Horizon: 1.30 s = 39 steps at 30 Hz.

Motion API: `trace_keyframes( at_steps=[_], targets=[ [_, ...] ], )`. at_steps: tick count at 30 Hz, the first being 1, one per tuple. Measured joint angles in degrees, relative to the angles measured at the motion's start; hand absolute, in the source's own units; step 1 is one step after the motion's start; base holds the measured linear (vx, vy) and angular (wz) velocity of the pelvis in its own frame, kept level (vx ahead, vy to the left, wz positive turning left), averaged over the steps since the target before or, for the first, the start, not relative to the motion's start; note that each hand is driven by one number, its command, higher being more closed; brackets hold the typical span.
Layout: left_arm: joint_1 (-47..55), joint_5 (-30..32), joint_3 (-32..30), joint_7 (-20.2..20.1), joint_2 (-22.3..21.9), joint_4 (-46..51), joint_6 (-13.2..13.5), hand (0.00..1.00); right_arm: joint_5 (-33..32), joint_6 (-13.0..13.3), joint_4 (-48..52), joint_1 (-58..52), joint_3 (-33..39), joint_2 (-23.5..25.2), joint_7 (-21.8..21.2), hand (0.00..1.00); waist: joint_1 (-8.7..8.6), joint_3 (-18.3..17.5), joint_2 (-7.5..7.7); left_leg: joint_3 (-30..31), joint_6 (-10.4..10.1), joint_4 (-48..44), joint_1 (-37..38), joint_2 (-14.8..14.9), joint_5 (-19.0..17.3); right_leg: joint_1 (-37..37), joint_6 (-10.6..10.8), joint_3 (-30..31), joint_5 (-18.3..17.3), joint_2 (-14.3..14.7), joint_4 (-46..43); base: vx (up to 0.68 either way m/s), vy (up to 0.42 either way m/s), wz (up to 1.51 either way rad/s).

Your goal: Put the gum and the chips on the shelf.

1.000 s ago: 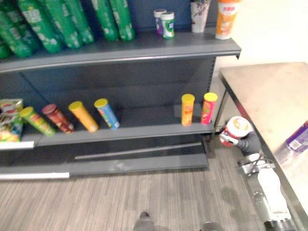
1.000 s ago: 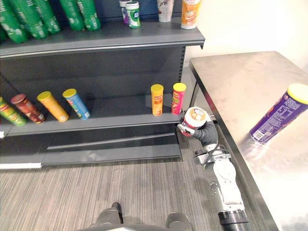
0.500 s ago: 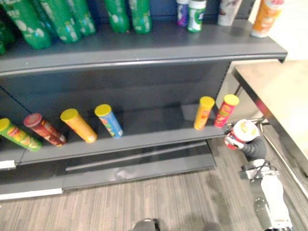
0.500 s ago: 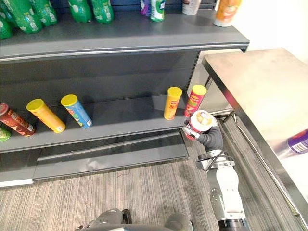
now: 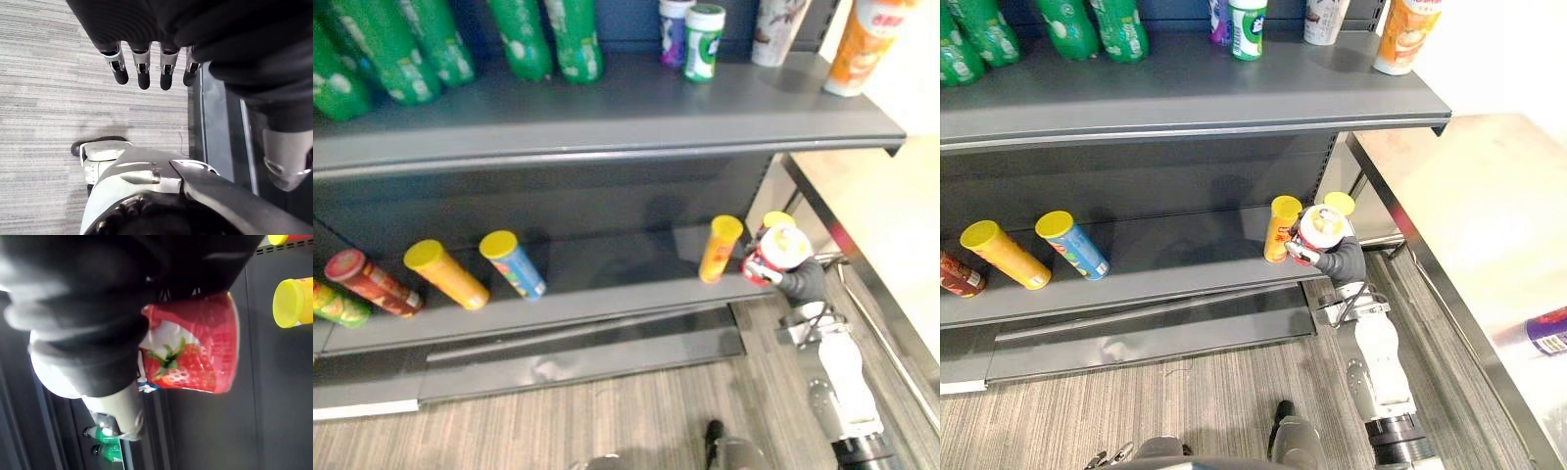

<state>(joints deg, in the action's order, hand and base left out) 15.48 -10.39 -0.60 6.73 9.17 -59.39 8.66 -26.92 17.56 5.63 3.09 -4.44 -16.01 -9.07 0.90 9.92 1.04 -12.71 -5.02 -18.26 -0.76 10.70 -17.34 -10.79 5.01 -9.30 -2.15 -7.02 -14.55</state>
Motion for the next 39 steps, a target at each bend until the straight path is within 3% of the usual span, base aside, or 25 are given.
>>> trace_keyframes(
  at_steps=[3,8,16,23,26,30,39],
  targets=[
    [0.02,0.37,-0.33,1.02,-0.62,-0.06,-0.46,0.0,-0.16,-0.76,0.03,-0.07,-0.31,-0.03,-0.25,1.0,0.09,-0.05,-0.01,0.87,-1.77,2.33,1.92,1.06,1.32,2.12,-0.36,-1.27,-0.22,1.16,1.33,0.04,-0.112,0.15],
    [0.04,0.47,-1.73,2.09,-1.36,-0.51,-0.38,0.0,-0.69,-3.13,0.05,-1.34,-1.19,0.02,-2.82,1.0,0.1,-0.92,-0.39,0.59,-2.35,8.18,3.2,0.71,5.06,3.61,-0.79,-1.83,2.37,1.89,7.11,0.01,-0.026,0.04],
    [0.08,0.5,-1.99,2.13,-1.83,-1.1,-0.06,0.0,-0.49,-5.36,0.05,-2.86,-2.83,0.02,-5.9,1.0,-0.59,-2.55,-1.49,-1.18,-2.88,13.01,4.93,0.14,7.95,5.39,-0.85,-1.91,5.45,2.18,12.58,0.0,0.0,-0.03],
    [0.02,2.21,-1.86,1.61,-1.62,-1.09,-0.46,0.0,0.05,-8.04,0.17,-2.73,-2.93,-1.99,-7.0,1.0,-0.8,-3.35,-1.05,-2.55,-3.09,15.28,6.41,-0.35,8.78,5.55,-0.64,-1.13,5.64,2.05,12.79,-0.01,0.001,-0.05],
    [-0.09,2.2,-1.86,1.43,-1.38,-0.99,-0.49,0.0,0.01,-10.97,0.17,-2.15,-2.67,-3.63,-6.95,1.0,-0.98,-3.37,-1.0,-2.95,-3.11,16.79,7.73,-0.81,9.52,6.06,-0.55,-0.96,5.7,1.86,12.89,0.0,0.0,0.0],
    [-0.28,2.71,-1.89,-0.54,-0.28,-1.0,-0.81,0.0,0.01,-13.99,-0.54,-1.98,1.38,-5.58,-5.96,1.0,-1.03,-3.46,-0.8,-3.46,-2.95,17.86,7.89,-1.44,9.89,6.09,-0.18,-0.63,6.47,1.42,13.67,0.0,0.005,-0.01],
    [-0.02,5.22,-1.99,-2.29,0.73,-0.93,-2.62,0.0,-0.05,-14.96,-6.6,-3.51,16.7,-8.36,0.11,1.0,-2.73,-3.65,-0.27,-8.55,-2.99,18.27,9.83,-1.77,9.82,6.03,0.08,2.27,6.64,1.72,13.77,0.02,0.017,-0.16]
  ],
)
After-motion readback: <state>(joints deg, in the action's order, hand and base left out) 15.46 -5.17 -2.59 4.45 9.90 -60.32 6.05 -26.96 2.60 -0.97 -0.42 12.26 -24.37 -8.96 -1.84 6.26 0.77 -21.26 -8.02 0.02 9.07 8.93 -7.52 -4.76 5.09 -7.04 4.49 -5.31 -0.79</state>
